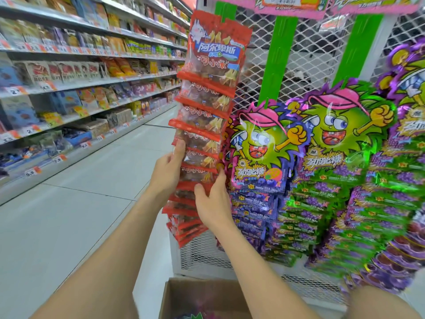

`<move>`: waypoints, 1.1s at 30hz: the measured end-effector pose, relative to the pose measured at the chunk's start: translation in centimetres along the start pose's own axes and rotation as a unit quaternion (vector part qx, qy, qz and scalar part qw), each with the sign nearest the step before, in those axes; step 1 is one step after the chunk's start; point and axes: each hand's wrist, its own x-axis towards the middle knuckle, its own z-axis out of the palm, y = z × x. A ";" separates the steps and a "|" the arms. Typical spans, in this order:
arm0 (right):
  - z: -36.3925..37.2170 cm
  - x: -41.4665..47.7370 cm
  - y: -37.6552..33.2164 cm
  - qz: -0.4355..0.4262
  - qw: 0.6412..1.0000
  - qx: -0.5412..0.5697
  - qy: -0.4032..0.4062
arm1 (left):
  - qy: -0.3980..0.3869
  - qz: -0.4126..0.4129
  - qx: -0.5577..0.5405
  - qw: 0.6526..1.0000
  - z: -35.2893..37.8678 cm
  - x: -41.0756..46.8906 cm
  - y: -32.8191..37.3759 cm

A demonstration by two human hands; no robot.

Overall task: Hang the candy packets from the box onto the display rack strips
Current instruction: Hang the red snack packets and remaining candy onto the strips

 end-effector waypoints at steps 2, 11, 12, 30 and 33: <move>0.2 -0.6 0.2 -0.015 0.999 -0.029 0.016 | 0.029 -0.009 -0.007 1.000 -0.2 -0.1 0.0; -0.7 -2.9 2.4 -0.069 0.996 0.028 0.048 | 0.041 -0.006 -0.001 0.999 1.0 -0.9 -0.4; -0.8 -2.7 2.7 -0.055 0.997 0.020 0.043 | 0.053 0.004 0.016 0.998 1.3 -0.8 -0.8; 1.6 -11.5 34.7 0.330 0.923 -0.099 -0.173 | -0.292 -0.143 0.350 0.879 9.1 -14.4 -27.3; 1.2 -14.7 33.1 0.393 0.884 -0.123 -0.221 | -0.370 -0.243 0.391 0.807 10.6 -17.0 -33.3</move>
